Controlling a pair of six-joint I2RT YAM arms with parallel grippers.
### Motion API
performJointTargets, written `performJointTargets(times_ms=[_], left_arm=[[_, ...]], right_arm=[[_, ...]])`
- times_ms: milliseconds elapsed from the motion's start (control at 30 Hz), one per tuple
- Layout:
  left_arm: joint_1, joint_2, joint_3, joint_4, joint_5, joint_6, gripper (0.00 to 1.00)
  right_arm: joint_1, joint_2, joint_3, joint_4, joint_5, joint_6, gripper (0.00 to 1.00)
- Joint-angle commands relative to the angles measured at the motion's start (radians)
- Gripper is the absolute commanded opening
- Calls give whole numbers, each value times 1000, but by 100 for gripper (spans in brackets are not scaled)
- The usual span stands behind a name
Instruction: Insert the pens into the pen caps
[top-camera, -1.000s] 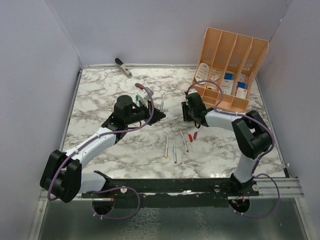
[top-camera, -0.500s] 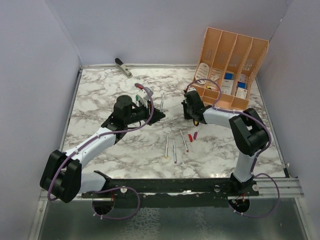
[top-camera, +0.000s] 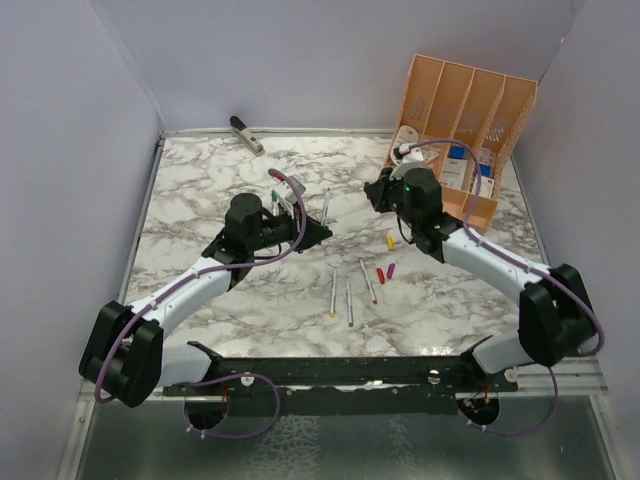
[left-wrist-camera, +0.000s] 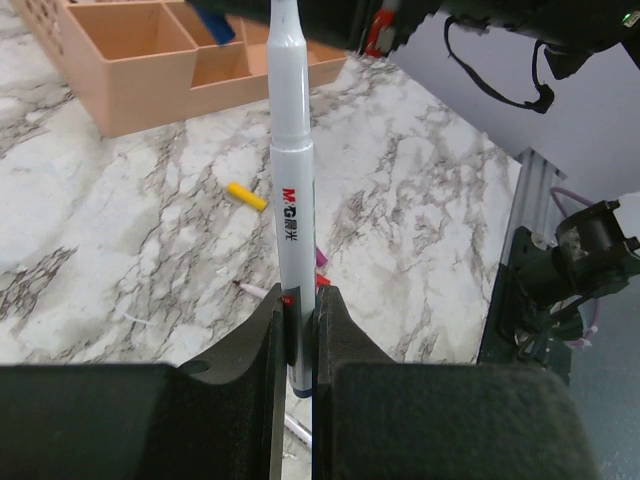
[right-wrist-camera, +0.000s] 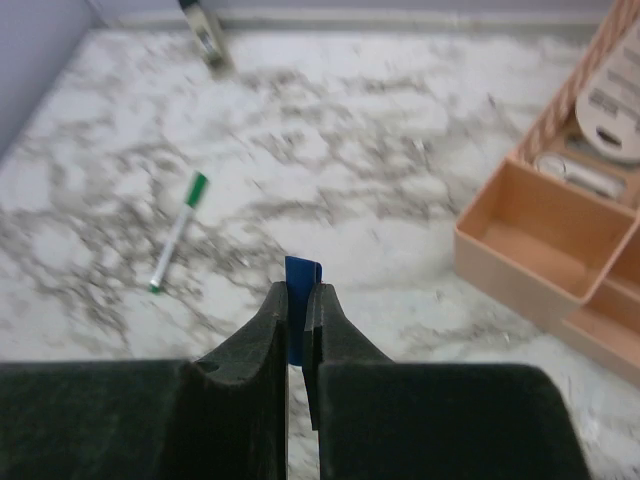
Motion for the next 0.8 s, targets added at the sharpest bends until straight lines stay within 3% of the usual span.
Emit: performJointTargets(times_ms=[0, 433, 767], left_arm=[[-7, -17, -30, 171, 99, -77, 0], [-145, 53, 6, 316, 128, -137, 0], [-155, 72, 19, 317, 111, -142, 0]], right_arm=[[-6, -119, -139, 399, -133, 68, 1], [-6, -168, -379, 1099, -297, 269, 1], [-6, -214, -358, 1120, -375, 357, 1]])
